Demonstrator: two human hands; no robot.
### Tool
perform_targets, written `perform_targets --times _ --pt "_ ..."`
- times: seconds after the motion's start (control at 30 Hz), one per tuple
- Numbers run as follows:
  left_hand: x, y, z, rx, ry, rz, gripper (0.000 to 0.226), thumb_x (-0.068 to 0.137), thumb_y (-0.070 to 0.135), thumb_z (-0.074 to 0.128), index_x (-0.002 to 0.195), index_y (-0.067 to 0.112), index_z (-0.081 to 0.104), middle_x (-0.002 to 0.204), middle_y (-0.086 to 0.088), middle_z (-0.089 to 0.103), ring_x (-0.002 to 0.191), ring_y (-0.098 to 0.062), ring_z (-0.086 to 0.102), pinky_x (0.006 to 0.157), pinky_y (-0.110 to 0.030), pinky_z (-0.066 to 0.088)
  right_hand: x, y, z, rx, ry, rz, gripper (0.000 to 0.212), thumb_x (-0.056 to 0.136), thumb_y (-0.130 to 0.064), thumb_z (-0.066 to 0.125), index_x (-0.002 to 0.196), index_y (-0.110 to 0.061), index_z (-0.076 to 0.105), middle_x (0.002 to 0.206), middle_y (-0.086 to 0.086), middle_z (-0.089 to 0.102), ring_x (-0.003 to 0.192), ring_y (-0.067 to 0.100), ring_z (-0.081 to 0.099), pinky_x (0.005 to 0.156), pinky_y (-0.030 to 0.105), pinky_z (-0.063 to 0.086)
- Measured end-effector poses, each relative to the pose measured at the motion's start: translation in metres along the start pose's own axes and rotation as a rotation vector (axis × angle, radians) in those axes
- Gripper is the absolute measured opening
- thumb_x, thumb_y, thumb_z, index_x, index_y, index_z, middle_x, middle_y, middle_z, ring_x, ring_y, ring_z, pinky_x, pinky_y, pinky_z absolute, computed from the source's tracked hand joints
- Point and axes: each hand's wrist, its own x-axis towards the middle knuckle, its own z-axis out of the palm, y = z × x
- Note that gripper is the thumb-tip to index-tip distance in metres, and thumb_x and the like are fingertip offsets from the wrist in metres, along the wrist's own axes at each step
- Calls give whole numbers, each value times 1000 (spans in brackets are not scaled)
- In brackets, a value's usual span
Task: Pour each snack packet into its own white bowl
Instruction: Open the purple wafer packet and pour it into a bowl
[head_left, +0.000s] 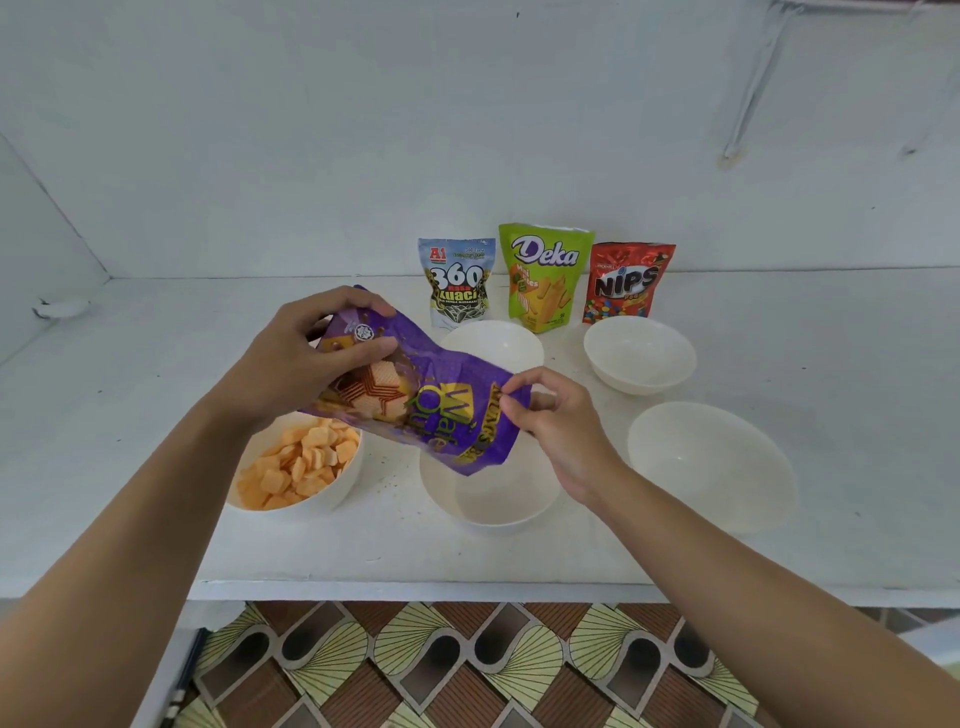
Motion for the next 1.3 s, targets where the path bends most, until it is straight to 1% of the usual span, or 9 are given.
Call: perform_targets --times 0.1,0.3,0.47,0.63,0.8,0.87,1.0,1.13,1.3 --pt "3 1 -2 36 -33 -4 18 90 26 72 108 23 71 108 8 71 103 -15 70 80 -36 63 -3 2 -2 10 -81 103 12 89 -1 71 88 -11 63 96 21 73 97 31 71 91 49 55" --pt "6 5 2 -14 11 10 14 93 26 69 107 23 70 110 4 71 103 -16 70 77 -33 63 -2 -8 -2 91 1 47 12 93 0 65 90 -11 62 98 19 74 94 27 72 82 39 57" --pt "7 7 11 -26 25 -13 13 92 25 70 103 18 70 103 0 73 98 -18 72 80 -47 63 -2 -6 -9 9 -109 162 10 92 -4 67 95 -10 60 103 15 73 105 29 69 95 49 55" --pt "4 5 14 -99 110 -62 12 92 31 69 104 27 68 110 -1 71 103 -26 72 75 -48 63 -3 -15 -10 139 29 29 12 92 0 65 90 -10 61 89 17 74 87 27 72 77 36 56" --pt "-6 5 8 -79 -149 -44 52 78 26 80 124 32 57 119 4 67 106 -20 72 76 -38 64 -4 -18 -13 213 18 17 10 95 -3 62 100 -11 64 94 9 76 87 20 73 68 27 58" --pt "-8 3 5 -29 -183 -27 54 78 24 80 126 30 57 120 5 66 106 -20 72 76 -40 64 -7 -21 -15 243 -37 6 16 91 -8 68 107 -10 65 99 7 76 90 19 73 70 27 57" --pt "-7 -2 6 -73 -81 -7 38 79 19 79 114 21 64 114 3 70 104 -22 73 74 -39 64 -11 -25 -15 137 -134 -44 49 72 -12 84 117 -9 65 108 7 76 101 23 72 76 35 61" --pt "-7 -6 10 -137 -13 -10 31 76 18 81 104 14 68 105 -4 74 96 -24 75 72 -38 64 -13 -19 -11 8 -68 -96 41 69 -1 87 106 -7 70 97 13 77 89 19 74 70 32 59" --pt "-7 -7 13 -274 49 -51 38 61 35 92 93 24 74 99 -3 75 94 -27 75 69 -34 63 -10 -17 -3 111 52 -87 32 68 6 85 95 -6 73 94 16 77 82 22 74 70 31 62"
